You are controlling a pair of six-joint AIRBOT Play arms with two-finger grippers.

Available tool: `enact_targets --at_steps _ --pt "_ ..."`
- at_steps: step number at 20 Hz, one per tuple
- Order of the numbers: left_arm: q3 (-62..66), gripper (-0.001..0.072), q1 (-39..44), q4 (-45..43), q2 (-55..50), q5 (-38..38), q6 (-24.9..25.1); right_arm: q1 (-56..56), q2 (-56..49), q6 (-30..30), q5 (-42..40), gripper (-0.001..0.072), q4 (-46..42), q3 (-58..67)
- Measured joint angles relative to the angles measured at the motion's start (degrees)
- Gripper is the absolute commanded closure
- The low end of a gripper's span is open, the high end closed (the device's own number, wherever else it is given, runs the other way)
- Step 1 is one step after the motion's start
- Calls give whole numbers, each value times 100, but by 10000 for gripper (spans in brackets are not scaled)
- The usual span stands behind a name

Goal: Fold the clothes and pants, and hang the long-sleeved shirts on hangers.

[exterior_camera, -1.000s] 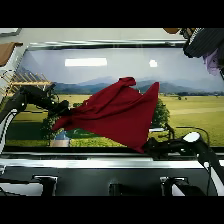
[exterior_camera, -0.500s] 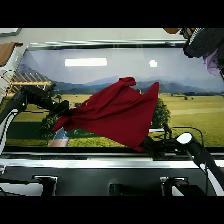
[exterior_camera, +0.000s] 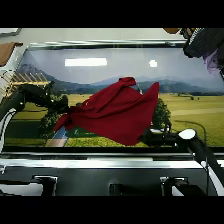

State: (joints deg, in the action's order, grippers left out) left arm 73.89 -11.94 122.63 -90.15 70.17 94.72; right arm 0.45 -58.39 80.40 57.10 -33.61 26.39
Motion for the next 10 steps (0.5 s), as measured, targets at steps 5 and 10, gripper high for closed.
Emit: enact_targets --at_steps 5,10 --pt "1255 688 0 74 752 -7 -68 0 2 -188 538 678 146 2500" --pt "2914 688 -13 17 2009 -114 -518 0 111 291 1204 678 -498 5827"
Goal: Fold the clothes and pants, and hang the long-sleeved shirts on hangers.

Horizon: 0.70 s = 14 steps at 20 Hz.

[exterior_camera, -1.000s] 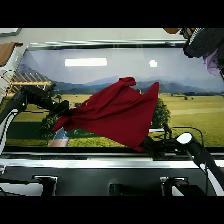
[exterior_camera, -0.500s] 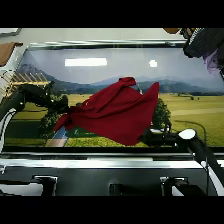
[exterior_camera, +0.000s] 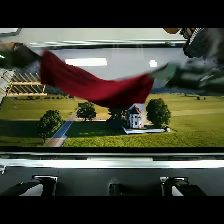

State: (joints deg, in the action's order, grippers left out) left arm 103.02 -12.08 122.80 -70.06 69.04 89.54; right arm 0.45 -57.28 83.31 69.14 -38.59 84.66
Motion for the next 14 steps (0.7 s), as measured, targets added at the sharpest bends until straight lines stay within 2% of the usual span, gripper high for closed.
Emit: enact_targets --at_steps 3,6,10,14 --pt "466 688 -4 -345 881 -162 -372 0 289 334 227 678 -713 1657" --pt "649 688 -7 -929 1687 -260 -874 0 732 710 249 678 -1620 2708" --pt "728 689 -7 -1445 2194 -236 -1294 -2 1143 1139 57 678 -2382 3178" --pt "743 689 37 -1567 1810 476 -1362 -2 833 1397 59 677 -2680 3289"
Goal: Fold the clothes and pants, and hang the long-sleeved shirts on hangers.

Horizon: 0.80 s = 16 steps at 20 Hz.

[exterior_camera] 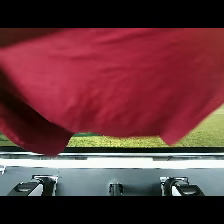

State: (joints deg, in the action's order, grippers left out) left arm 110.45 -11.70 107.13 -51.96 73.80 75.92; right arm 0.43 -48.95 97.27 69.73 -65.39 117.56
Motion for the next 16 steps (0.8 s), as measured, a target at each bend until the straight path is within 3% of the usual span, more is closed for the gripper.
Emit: enact_targets --at_steps 7,12,16 --pt "-177 688 575 133 -2546 695 828 2 -2450 258 767 677 -205 -22" --pt "-223 688 706 179 -4688 208 1049 2 -4448 -24 973 677 -205 -332" --pt "-229 688 763 188 -5860 -304 1091 2 -5781 -170 555 677 -175 -457"
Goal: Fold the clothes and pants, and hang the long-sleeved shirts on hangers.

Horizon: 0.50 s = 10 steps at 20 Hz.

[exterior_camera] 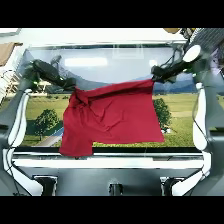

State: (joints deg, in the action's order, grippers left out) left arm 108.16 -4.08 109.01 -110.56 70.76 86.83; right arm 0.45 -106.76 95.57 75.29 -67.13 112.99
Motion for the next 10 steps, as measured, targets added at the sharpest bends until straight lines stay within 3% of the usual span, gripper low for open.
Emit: enact_targets --at_steps 3,4,5,6,7,10 --pt "0 670 22 9 -468 -258 17 0 -605 -42 -518 677 120 -24" --pt "0 502 24 9 -564 -313 22 0 -737 -42 -686 672 162 -31" --pt "0 296 24 9 -621 -337 22 0 -820 -39 -831 589 212 -35" --pt "13 237 24 9 -662 -352 20 0 -881 -42 -960 452 271 -35" --pt "52 237 17 7 -686 -348 22 0 -918 -42 -1021 387 321 -35" --pt "365 237 -92 9 -660 -94 140 11 -879 -44 -966 387 415 -11"
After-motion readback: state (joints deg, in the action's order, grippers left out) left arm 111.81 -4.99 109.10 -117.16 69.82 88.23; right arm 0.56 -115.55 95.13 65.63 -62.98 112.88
